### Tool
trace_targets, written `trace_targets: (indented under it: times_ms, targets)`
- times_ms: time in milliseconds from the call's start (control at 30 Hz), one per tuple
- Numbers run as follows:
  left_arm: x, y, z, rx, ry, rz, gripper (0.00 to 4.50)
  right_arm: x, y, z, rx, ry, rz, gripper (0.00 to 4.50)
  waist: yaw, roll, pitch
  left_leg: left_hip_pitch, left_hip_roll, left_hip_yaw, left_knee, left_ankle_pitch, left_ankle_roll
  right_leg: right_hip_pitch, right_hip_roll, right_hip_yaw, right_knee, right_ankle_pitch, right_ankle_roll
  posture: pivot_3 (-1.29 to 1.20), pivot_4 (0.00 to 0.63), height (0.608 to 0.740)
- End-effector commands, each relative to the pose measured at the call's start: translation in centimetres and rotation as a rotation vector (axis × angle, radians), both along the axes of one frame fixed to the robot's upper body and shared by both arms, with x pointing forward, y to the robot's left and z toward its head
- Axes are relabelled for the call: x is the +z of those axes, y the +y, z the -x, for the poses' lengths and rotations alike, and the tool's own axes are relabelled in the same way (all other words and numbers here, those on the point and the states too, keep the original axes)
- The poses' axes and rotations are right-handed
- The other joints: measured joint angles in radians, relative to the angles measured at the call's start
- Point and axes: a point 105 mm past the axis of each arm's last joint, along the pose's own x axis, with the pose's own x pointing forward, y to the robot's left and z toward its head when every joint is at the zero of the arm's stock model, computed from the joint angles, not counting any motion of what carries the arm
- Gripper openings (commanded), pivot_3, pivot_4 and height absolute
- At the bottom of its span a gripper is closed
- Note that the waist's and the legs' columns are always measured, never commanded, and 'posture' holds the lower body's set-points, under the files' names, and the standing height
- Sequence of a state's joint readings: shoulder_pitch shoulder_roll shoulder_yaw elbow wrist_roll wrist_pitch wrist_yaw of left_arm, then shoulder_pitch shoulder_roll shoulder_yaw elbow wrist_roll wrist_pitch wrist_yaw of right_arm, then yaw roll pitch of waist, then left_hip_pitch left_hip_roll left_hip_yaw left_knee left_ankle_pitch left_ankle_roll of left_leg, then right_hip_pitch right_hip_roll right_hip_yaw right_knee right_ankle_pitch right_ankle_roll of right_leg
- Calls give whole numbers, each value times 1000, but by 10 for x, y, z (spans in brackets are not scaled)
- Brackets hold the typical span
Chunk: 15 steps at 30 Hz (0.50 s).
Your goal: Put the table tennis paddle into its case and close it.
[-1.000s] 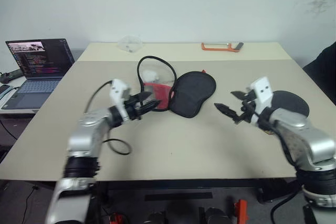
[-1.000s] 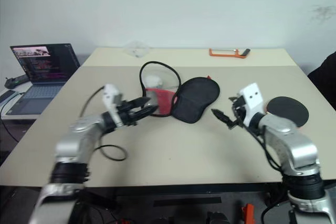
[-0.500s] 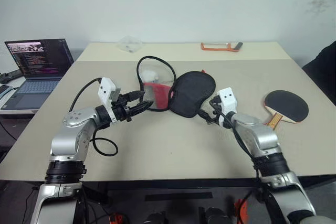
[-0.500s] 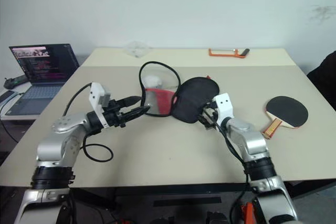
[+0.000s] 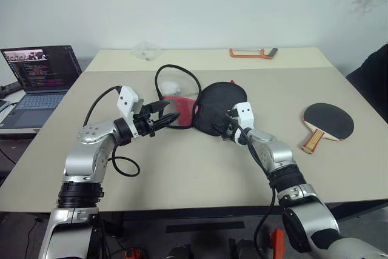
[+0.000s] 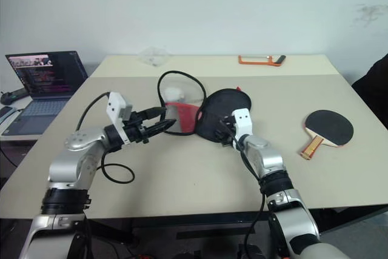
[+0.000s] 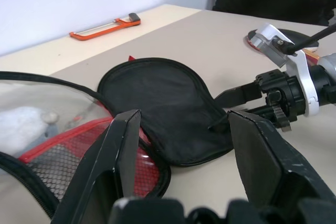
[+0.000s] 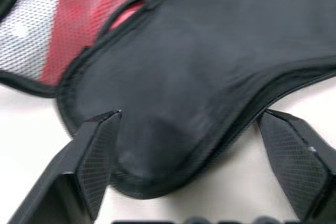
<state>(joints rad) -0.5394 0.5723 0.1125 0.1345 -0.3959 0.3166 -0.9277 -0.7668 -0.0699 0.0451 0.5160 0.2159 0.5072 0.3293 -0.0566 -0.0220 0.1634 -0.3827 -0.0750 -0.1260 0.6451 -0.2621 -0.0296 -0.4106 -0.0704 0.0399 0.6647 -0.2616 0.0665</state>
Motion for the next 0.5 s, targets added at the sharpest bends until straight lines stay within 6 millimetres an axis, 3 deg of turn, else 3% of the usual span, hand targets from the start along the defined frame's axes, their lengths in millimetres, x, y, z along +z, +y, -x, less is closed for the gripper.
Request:
trace_targets:
  times_ms: [33, 333, 500]
  targets:
    - [9, -3, 0, -12, -46, -4, 2876, 16, 7, 1, 28, -52, -14, 2951, 0, 0, 0, 0, 0, 0, 0, 0, 0, 0, 0, 0, 0, 0, 0, 0, 150, 740]
    - [7, -11, 2, -37, -44, -7, 2876, 14, -12, -1, -22, 6, -4, 26, 0, 0, 0, 0, 0, 0, 0, -1, 1, 0, 0, 0, 0, 0, 0, 0, 150, 740]
    - [4, -16, 3, -51, -39, -6, 2876, 12, -33, 2, 2, 60, 27, 26, 1, 0, 0, 0, 0, 0, 0, -1, 1, 0, 0, 0, 0, 0, 0, 0, 150, 740]
